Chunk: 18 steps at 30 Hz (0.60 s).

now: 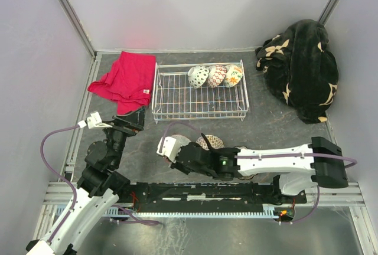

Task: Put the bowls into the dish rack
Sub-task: Pick up the bowl from the center of the board.

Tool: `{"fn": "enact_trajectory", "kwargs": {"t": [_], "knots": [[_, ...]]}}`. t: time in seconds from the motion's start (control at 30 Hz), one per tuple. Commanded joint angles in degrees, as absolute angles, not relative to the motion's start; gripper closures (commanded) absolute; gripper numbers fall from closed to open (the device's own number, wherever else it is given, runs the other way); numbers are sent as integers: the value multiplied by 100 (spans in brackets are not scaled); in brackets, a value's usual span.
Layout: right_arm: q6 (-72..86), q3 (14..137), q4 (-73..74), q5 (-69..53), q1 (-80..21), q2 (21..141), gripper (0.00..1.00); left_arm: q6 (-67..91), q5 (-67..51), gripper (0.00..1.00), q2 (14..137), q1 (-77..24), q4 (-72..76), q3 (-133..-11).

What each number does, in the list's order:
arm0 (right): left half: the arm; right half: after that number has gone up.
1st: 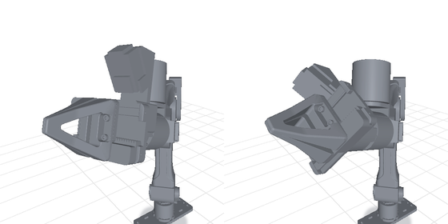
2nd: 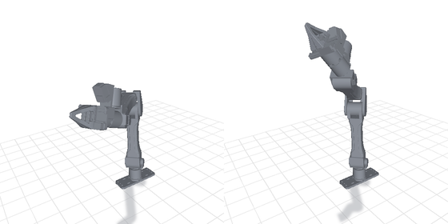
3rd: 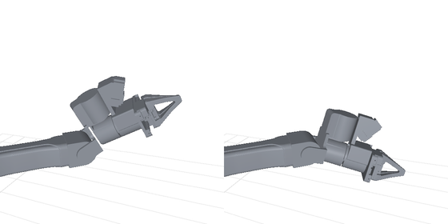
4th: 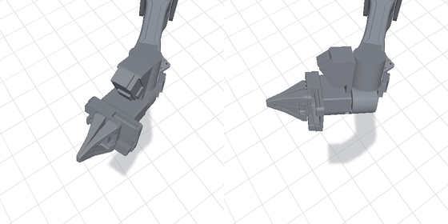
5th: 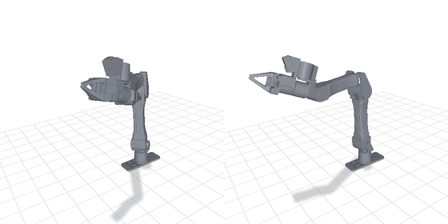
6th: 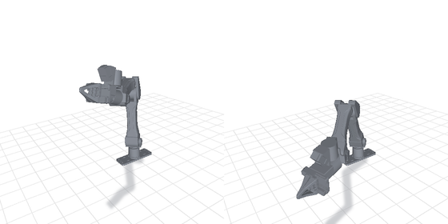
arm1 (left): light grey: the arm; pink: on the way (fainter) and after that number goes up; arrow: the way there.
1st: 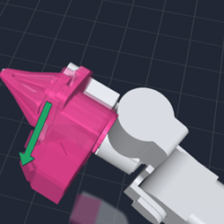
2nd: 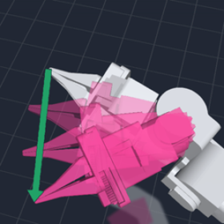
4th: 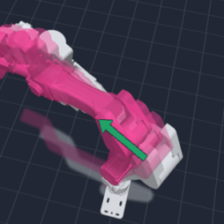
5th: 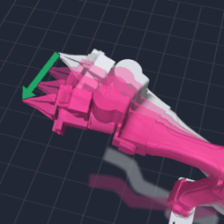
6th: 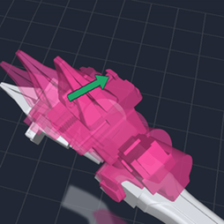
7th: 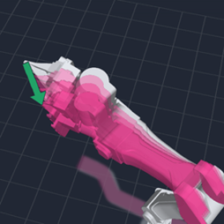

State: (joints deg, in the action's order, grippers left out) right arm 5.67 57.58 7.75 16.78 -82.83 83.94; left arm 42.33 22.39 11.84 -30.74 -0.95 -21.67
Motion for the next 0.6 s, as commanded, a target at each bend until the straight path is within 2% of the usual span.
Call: {"fn": "enact_trajectory", "kwargs": {"t": [0.0,0.3,0.43,0.57], "knots": [[569,5670,149,1683,-8302,7745,98,4017,2329,0,1143,-3086,0,-2186],[704,5273,115,1946,-8295,6681,98,3991,2328,0,1183,-3090,36,-2171],[724,5598,454,2408,-8220,6585,98,3979,2321,0,1281,-3087,44,-2194],[1085,6205,621,1878,-7681,6821,98,3973,2323,0,1260,-3086,47,-2176]]}}
